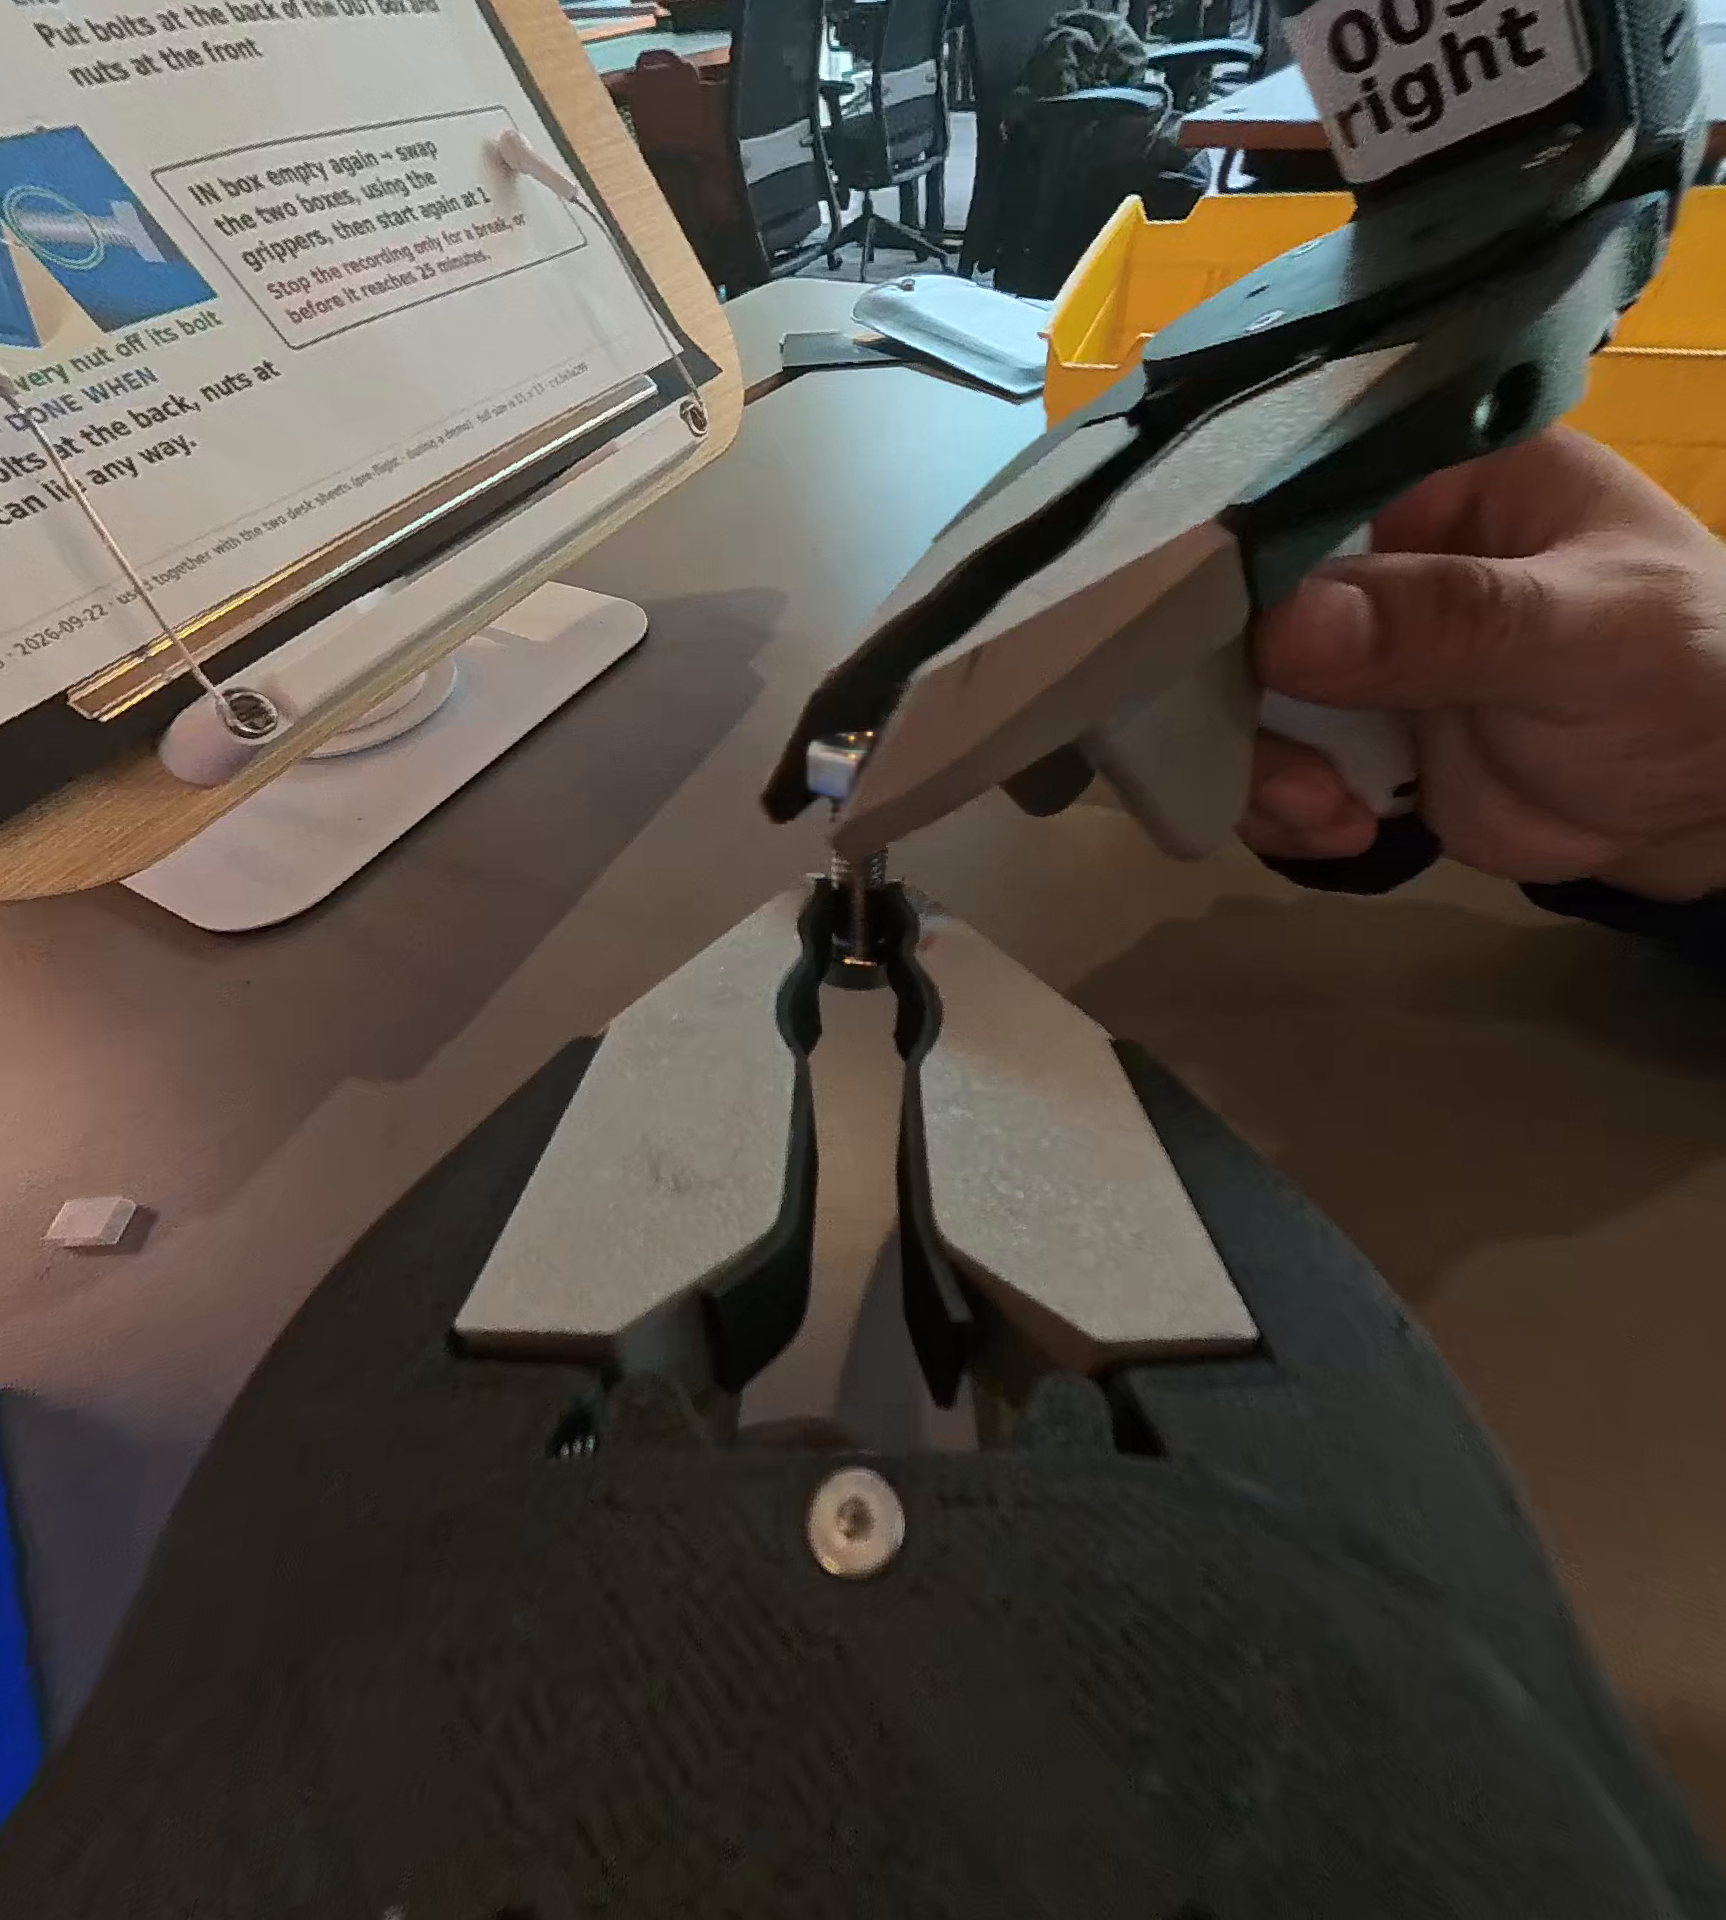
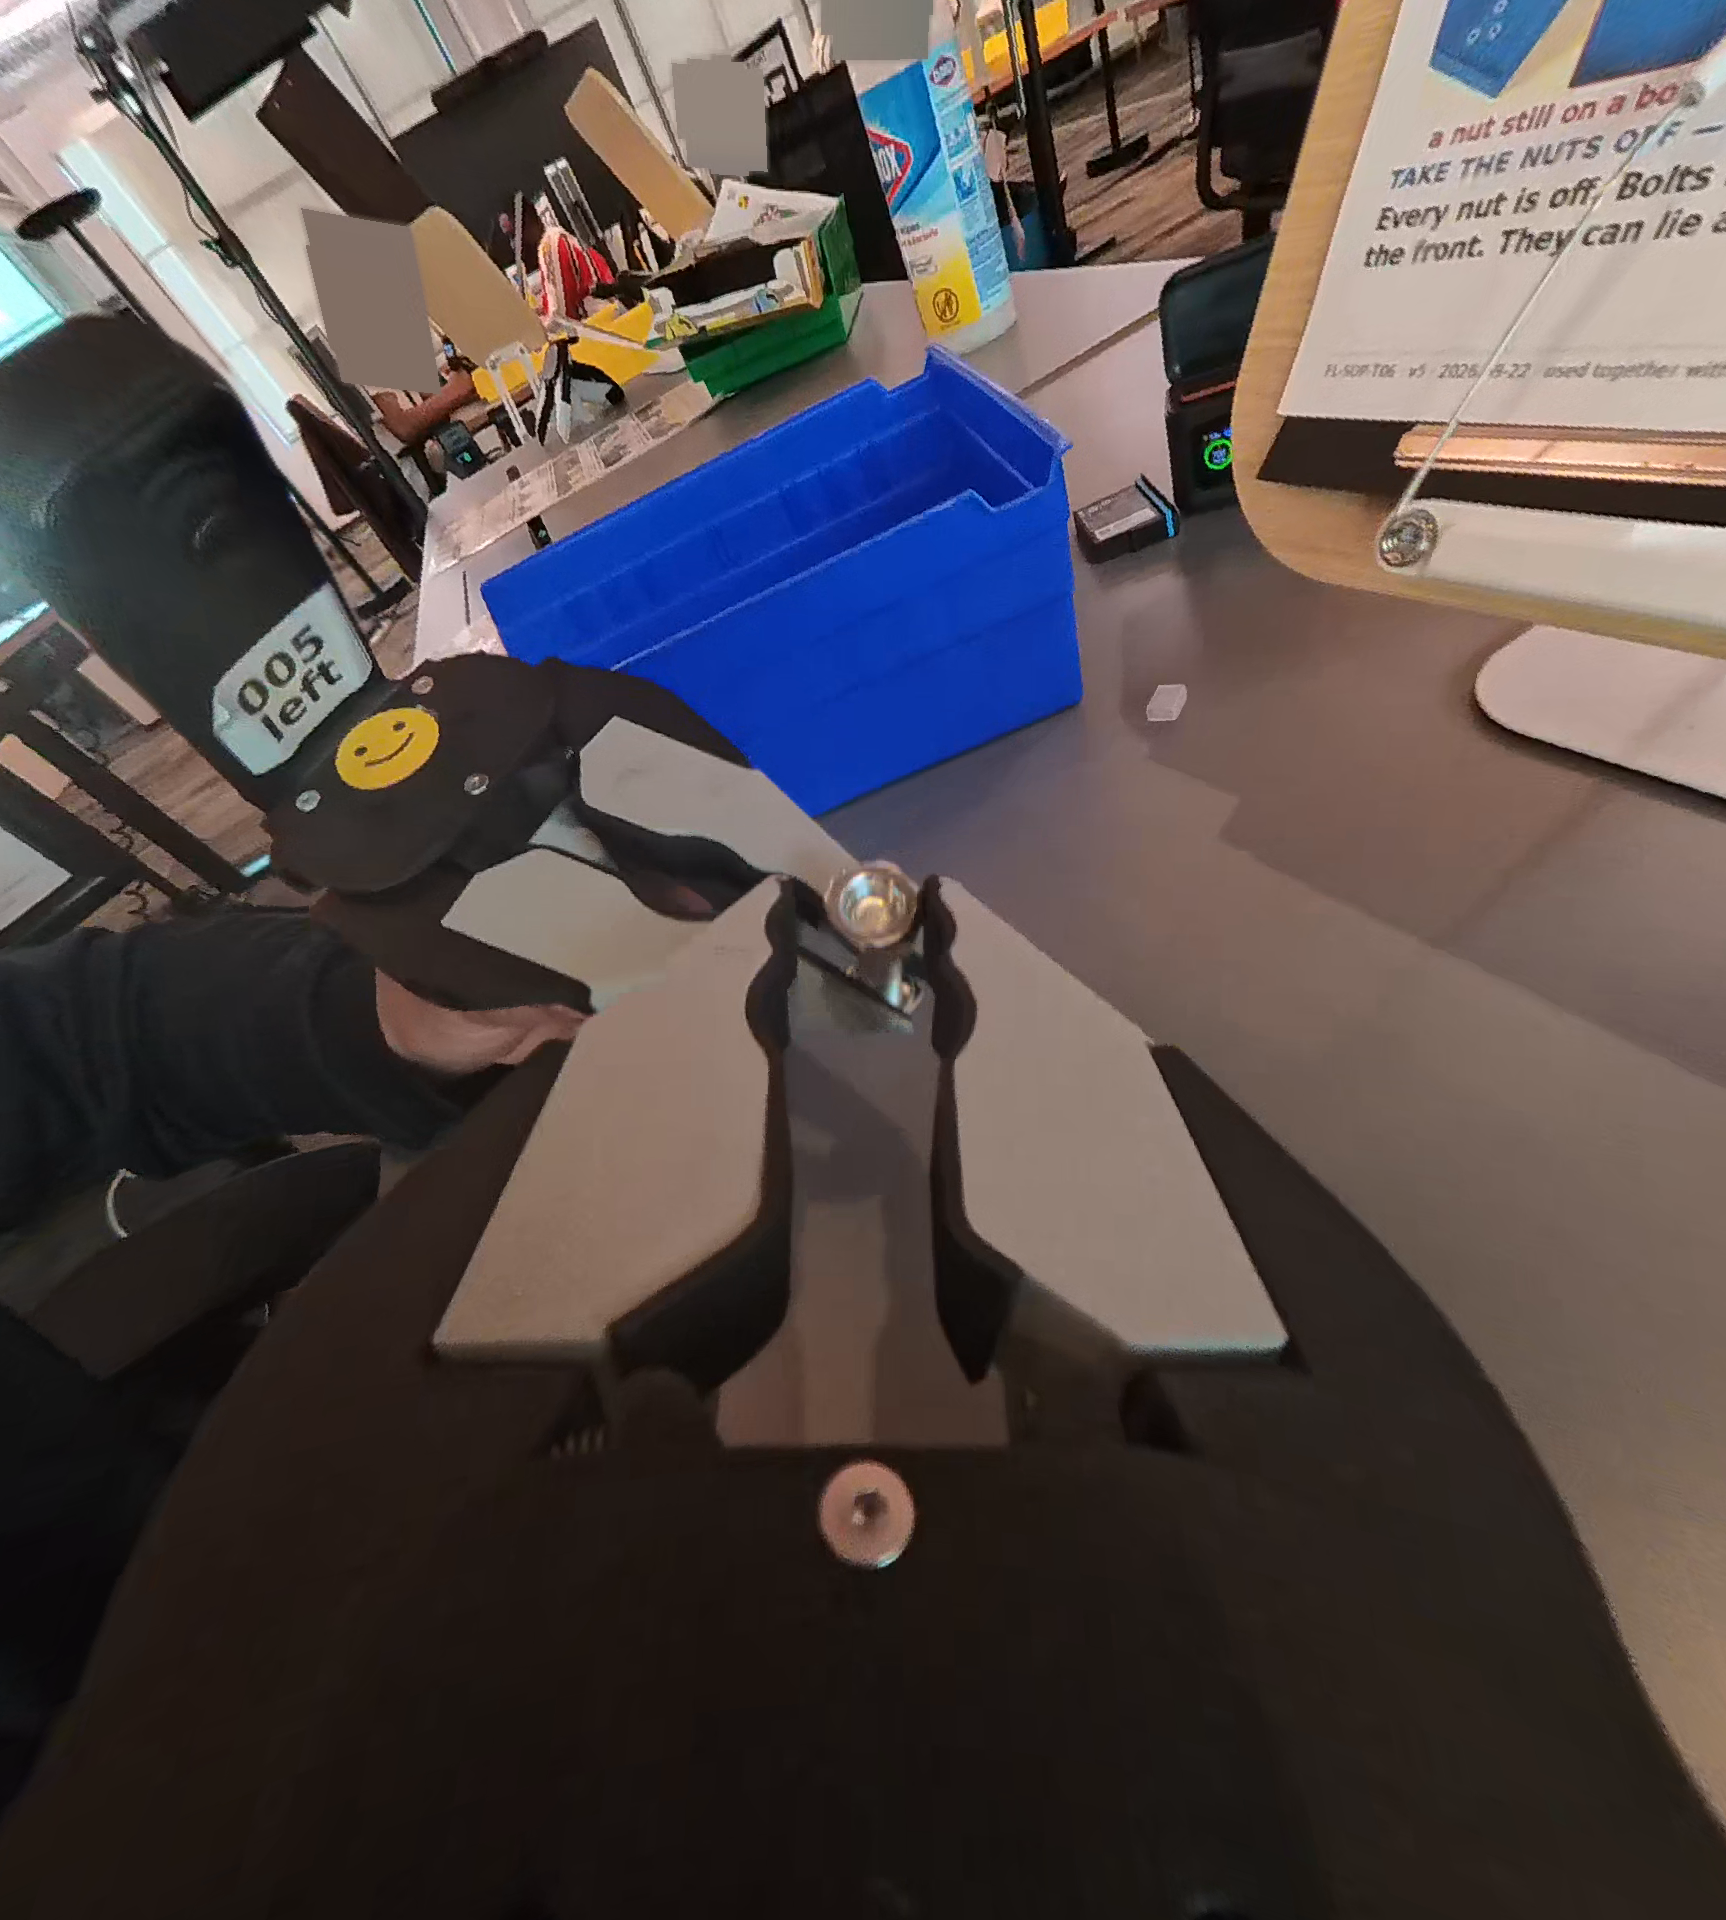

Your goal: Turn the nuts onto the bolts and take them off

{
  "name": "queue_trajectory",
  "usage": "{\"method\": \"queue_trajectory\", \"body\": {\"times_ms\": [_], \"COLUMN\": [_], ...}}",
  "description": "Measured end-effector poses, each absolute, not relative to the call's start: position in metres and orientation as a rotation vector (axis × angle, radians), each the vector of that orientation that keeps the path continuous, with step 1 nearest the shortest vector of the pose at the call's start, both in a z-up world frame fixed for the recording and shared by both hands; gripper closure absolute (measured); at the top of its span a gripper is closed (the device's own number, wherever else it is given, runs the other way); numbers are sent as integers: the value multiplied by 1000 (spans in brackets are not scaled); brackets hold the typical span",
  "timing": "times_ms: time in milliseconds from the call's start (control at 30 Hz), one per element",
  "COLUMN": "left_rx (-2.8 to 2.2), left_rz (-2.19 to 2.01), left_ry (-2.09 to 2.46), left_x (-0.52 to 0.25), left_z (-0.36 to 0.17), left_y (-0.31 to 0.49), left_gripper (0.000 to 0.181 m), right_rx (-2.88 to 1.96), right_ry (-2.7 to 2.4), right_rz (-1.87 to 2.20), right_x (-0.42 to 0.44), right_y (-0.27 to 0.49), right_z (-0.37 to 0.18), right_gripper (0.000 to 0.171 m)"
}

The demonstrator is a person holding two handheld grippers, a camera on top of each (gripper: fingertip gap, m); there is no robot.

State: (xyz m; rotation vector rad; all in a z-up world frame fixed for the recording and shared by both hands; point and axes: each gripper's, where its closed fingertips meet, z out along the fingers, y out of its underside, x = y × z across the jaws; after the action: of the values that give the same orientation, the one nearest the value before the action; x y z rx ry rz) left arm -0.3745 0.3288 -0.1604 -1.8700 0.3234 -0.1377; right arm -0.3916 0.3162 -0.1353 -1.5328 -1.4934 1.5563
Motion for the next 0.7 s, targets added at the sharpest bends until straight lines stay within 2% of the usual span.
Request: {"method": "queue_trajectory", "body": {"times_ms": [33,233,333,367,500,533,567,700], "left_rx": [-1870,-1867,-1869,-1872,-1870,-1870,-1871,-1880], "left_rz": [-137,-203,-205,-214,-203,-200,-195,-173], "left_ry": [323,319,338,345,328,318,306,257], "left_x": [-374,-374,-370,-368,-371,-374,-376,-387], "left_z": [-160,-159,-159,-160,-159,-159,-158,-159], "left_y": [329,327,326,326,327,327,327,328], "left_gripper": [174,174,174,174,174,174,174,174], "right_rx": [-1521,-1499,-1497,-1489,-1516,-1533,-1543,-1475], "right_ry": [-1493,-1579,-1602,-1587,-1519,-1507,-1507,-1490], "right_rz": [1558,1714,1796,1798,1707,1675,1639,1520], "right_x": [-394,-400,-398,-398,-397,-396,-394,-382], "right_y": [315,306,307,309,325,328,330,328], "right_z": [-134,-128,-126,-125,-125,-126,-127,-125], "right_gripper": [157,156,162,170,171,152,141,139]}}
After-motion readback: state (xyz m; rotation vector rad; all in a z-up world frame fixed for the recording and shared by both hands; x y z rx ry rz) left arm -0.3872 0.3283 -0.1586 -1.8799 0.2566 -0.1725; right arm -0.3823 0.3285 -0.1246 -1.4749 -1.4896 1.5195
